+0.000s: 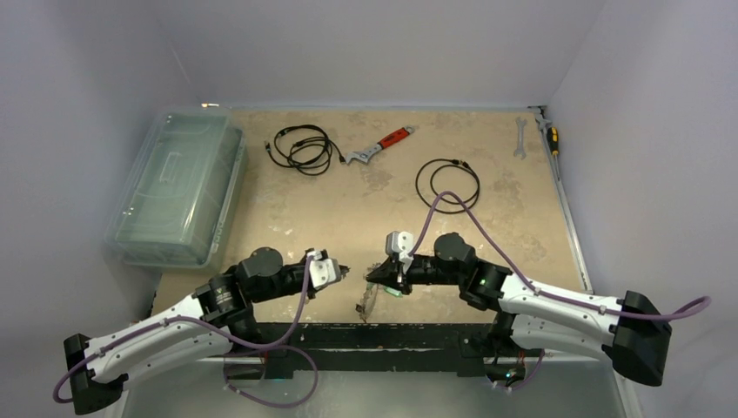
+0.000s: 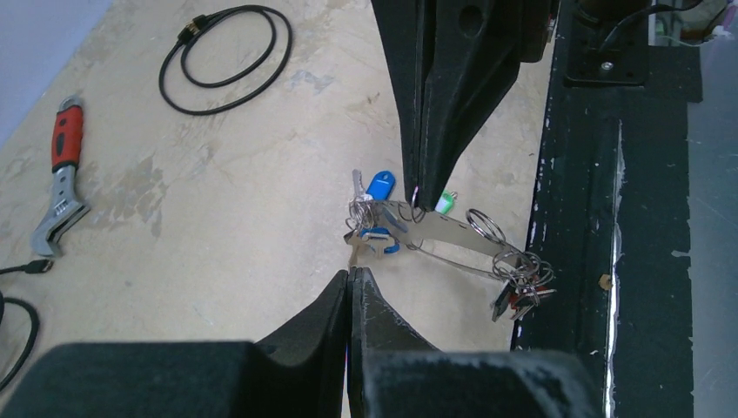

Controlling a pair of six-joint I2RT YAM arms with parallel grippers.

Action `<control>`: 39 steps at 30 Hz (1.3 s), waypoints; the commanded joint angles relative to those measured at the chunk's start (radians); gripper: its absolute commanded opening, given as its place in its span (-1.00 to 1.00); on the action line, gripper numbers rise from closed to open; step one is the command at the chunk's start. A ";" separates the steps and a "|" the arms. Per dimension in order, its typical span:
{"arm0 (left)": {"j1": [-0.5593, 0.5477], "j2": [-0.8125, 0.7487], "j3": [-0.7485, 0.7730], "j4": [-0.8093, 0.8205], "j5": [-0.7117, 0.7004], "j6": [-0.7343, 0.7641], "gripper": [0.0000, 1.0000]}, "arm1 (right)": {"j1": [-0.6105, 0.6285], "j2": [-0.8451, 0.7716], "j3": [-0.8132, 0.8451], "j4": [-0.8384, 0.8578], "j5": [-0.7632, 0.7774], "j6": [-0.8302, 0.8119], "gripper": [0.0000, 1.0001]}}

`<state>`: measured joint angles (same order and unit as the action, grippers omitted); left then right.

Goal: Put the keys on the keyring

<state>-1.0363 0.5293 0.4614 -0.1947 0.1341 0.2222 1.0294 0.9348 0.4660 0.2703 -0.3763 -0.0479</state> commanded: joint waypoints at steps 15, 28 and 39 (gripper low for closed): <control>0.002 0.032 -0.014 0.122 0.187 0.035 -1.00 | 0.006 0.069 0.044 0.133 -0.212 -0.018 -1.00; 0.002 0.048 -0.020 0.128 0.228 0.033 -1.00 | 0.006 0.066 0.046 0.125 -0.188 -0.023 -1.00; 0.002 0.062 -0.022 0.138 0.261 0.029 -1.00 | 0.006 0.079 0.070 0.106 -0.178 -0.043 -1.00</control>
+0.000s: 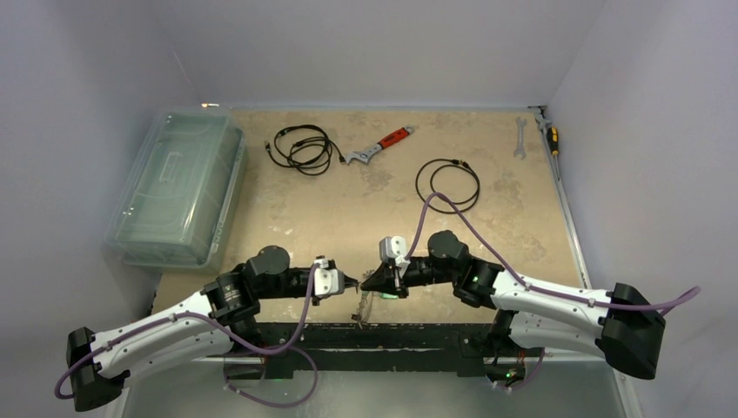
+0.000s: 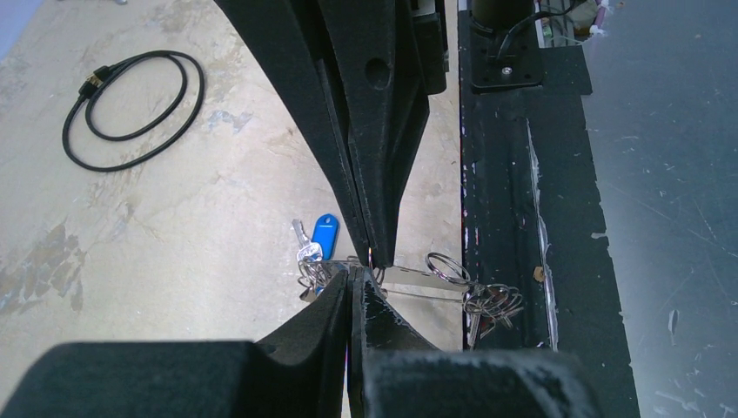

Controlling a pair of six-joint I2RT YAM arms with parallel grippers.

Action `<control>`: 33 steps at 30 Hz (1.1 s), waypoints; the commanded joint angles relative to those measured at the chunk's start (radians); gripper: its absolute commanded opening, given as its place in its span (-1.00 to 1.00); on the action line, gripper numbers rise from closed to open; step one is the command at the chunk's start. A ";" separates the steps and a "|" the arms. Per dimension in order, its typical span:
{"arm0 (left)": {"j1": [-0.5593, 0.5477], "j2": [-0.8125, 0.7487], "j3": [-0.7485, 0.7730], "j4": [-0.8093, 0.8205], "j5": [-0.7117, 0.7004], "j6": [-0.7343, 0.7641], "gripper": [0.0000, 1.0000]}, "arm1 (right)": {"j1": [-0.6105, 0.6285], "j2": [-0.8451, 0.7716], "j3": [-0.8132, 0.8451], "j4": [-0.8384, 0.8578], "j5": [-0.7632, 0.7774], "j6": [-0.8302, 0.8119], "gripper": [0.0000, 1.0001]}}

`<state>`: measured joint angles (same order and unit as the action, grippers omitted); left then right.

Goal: Put the keys on the keyring

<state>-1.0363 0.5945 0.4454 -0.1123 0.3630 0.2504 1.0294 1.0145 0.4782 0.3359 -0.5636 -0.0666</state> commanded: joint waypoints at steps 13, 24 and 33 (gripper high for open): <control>0.002 -0.002 -0.008 0.062 0.044 -0.003 -1.00 | 0.006 0.002 0.059 0.028 0.007 -0.023 -1.00; 0.002 -0.016 -0.008 0.060 0.039 -0.002 -1.00 | 0.006 -0.015 0.045 0.018 0.052 -0.001 -1.00; 0.002 -0.004 -0.009 0.062 0.054 -0.007 -1.00 | 0.006 -0.071 0.039 0.025 0.094 0.001 -1.00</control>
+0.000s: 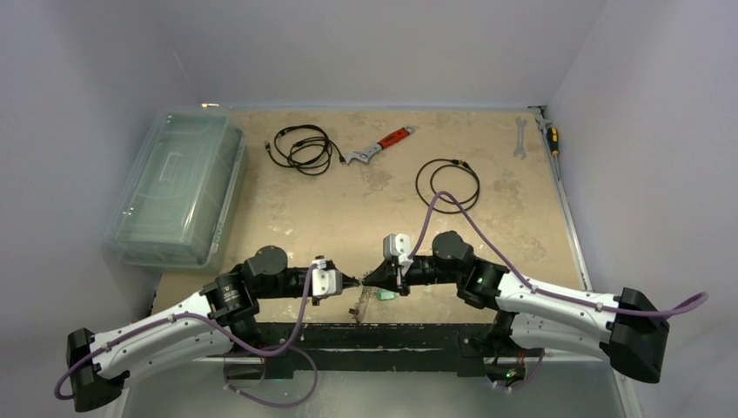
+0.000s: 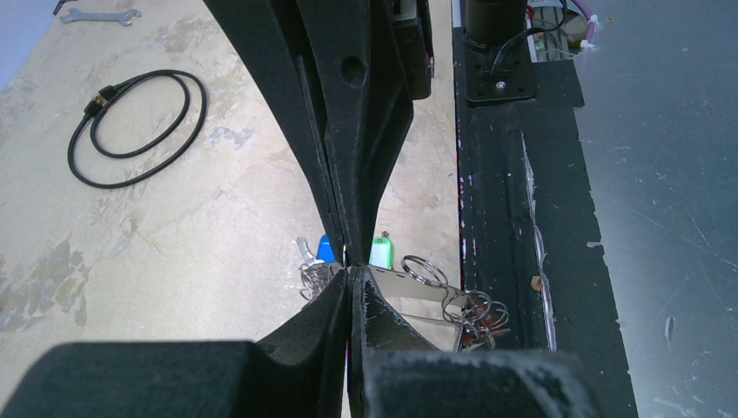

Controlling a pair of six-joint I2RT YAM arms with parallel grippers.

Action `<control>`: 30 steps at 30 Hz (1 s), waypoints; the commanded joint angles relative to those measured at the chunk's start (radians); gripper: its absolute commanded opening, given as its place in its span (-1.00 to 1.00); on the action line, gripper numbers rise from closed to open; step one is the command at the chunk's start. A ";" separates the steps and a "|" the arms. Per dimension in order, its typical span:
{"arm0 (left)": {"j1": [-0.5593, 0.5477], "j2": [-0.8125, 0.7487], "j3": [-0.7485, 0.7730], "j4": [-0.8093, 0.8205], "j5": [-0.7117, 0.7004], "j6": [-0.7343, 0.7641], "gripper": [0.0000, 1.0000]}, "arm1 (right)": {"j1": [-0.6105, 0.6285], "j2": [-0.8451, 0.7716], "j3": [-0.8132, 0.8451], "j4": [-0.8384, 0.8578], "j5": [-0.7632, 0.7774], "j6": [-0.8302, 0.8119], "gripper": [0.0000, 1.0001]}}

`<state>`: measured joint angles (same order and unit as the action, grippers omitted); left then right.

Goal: Put the keys on the keyring

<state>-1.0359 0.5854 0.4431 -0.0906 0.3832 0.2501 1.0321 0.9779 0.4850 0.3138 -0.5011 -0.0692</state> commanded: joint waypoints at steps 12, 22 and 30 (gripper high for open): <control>0.002 0.016 -0.006 0.043 0.021 -0.016 -1.00 | 0.003 -0.042 0.029 0.040 0.037 -0.004 -1.00; 0.003 0.014 0.004 0.075 -0.078 -0.069 0.50 | 0.003 -0.076 0.011 0.071 0.064 -0.004 -1.00; 0.009 -0.009 0.021 0.151 -0.087 -0.090 0.47 | 0.003 -0.120 0.028 0.067 0.082 -0.020 -1.00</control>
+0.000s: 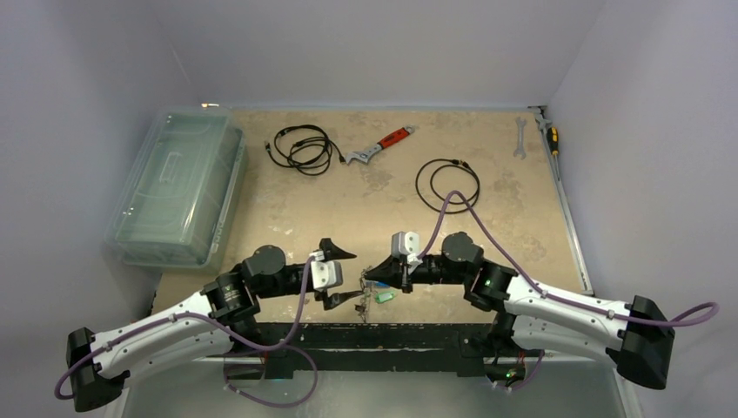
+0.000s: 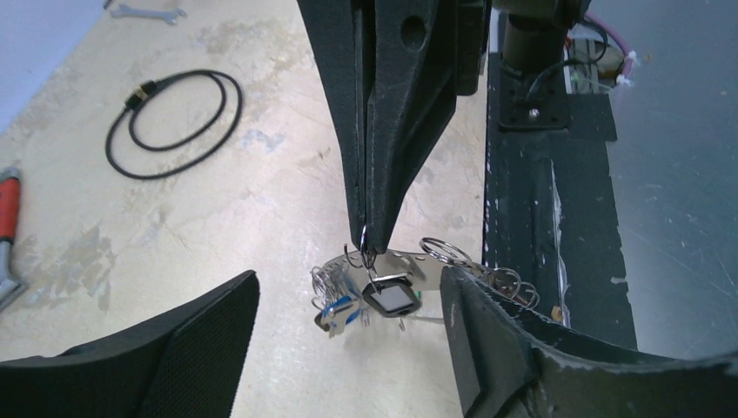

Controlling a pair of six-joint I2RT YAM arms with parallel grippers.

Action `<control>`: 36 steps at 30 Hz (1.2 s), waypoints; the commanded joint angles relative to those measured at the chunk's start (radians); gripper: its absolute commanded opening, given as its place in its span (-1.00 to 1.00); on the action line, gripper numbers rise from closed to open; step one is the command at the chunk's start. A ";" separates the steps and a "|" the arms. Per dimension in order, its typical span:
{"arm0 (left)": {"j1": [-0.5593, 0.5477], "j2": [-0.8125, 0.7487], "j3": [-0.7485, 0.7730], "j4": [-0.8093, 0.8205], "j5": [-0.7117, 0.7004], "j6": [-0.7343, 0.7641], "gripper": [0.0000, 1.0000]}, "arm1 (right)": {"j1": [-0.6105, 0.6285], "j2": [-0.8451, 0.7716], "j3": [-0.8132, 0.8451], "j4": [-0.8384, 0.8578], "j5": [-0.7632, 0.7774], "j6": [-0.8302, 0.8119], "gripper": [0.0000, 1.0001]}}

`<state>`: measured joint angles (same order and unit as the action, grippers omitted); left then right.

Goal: Put the keys on the keyring

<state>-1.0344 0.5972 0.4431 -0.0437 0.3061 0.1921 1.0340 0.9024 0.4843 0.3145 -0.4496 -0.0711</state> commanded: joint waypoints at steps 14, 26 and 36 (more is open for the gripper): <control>0.017 0.008 0.046 0.307 -0.016 -0.108 0.25 | 0.001 -0.184 0.028 0.133 0.089 -0.030 -1.00; 0.018 0.050 0.215 0.195 -0.247 -0.009 0.97 | 0.001 -0.268 0.006 0.191 0.331 -0.043 -1.00; 0.169 0.072 0.215 0.175 -0.106 -0.127 0.71 | 0.001 -0.293 -0.004 0.226 0.489 -0.001 -1.00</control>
<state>-0.8948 0.6544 0.6403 0.1379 0.1635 0.1291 1.0340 0.6426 0.4820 0.4389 -0.0654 -0.0910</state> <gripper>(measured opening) 0.869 0.005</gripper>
